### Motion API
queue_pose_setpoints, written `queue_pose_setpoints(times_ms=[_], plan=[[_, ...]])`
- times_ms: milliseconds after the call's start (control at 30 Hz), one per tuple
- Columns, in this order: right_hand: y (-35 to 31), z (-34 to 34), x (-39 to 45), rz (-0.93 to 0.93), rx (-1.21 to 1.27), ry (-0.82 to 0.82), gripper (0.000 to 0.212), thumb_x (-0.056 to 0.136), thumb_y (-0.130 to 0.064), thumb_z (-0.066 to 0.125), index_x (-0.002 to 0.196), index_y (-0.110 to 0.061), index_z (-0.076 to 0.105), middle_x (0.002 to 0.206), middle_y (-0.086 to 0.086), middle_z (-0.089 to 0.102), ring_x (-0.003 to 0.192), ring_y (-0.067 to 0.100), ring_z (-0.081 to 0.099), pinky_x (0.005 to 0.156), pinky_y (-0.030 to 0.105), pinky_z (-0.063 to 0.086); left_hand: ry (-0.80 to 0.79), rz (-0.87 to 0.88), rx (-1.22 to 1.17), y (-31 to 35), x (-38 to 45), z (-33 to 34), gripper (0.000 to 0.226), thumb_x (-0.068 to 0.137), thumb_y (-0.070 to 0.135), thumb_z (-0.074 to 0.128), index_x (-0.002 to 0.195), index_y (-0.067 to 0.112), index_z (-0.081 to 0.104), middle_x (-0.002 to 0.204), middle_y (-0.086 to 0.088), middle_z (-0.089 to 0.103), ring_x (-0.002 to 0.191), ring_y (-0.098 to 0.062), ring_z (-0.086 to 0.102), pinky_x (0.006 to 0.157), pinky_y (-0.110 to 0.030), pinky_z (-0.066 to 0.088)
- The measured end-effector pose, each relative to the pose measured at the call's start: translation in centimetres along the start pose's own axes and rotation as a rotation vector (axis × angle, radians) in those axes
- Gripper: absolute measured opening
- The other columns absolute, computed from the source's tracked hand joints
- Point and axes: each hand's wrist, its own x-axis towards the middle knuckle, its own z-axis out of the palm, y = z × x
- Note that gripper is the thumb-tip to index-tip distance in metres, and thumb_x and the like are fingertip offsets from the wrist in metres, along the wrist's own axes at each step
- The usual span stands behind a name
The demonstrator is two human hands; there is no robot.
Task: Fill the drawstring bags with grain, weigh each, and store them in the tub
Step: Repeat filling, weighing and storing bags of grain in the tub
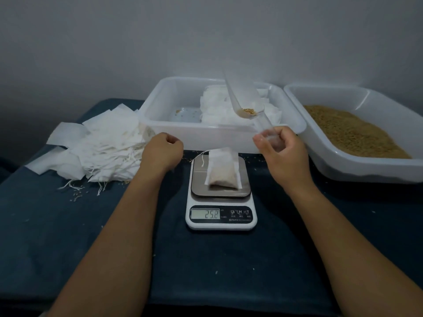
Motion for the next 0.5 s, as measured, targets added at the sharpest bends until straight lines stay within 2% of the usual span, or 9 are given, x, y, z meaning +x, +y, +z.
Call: queue_pose_setpoints(times_ms=[133, 300, 400, 500], plan=[[0.0, 0.0, 0.0, 0.01, -0.005, 0.006, 0.035, 0.083, -0.064, 0.072, 0.097, -0.032, 0.068, 0.09, -0.01, 0.074, 0.083, 0.007, 0.07, 0.079, 0.035, 0.06, -0.004, 0.014, -0.005, 0.3, -0.1, 0.1, 0.011, 0.092, 0.028, 0.06, 0.098, 0.025, 0.069, 0.082, 0.014, 0.065, 0.072, -0.013, 0.066, 0.077, -0.034, 0.057], [0.0, 0.0, 0.0, 0.015, -0.012, 0.003, 0.035, 0.084, -0.063, 0.072, 0.098, -0.032, 0.069, 0.09, -0.008, 0.075, 0.084, 0.008, 0.071, 0.081, 0.039, 0.061, -0.042, 0.059, -0.019, 0.8, -0.6, 0.2, 0.011, 0.093, 0.027, 0.062, 0.096, 0.025, 0.072, 0.085, 0.011, 0.069, 0.069, -0.013, 0.068, 0.068, -0.03, 0.057], [-0.1, 0.0, -0.1, 0.008, -0.007, 0.003, 0.032, 0.086, -0.061, 0.073, 0.097, -0.031, 0.069, 0.088, -0.008, 0.074, 0.082, 0.008, 0.07, 0.079, 0.038, 0.061, -0.102, 0.136, -0.061, 1.3, -1.1, 0.3, 0.006, 0.094, 0.028, 0.067, 0.094, 0.029, 0.072, 0.09, 0.01, 0.072, 0.083, -0.012, 0.069, 0.078, -0.03, 0.058], [-0.2, -0.1, -0.1, 0.001, -0.006, -0.001, 0.029, 0.087, -0.059, 0.073, 0.098, -0.032, 0.068, 0.09, -0.012, 0.074, 0.083, 0.007, 0.07, 0.078, 0.035, 0.06, -0.177, 0.235, -0.036, 2.0, -1.9, 0.7, 0.009, 0.095, 0.035, 0.069, 0.1, 0.029, 0.073, 0.091, 0.013, 0.074, 0.083, -0.004, 0.069, 0.086, -0.032, 0.058]])
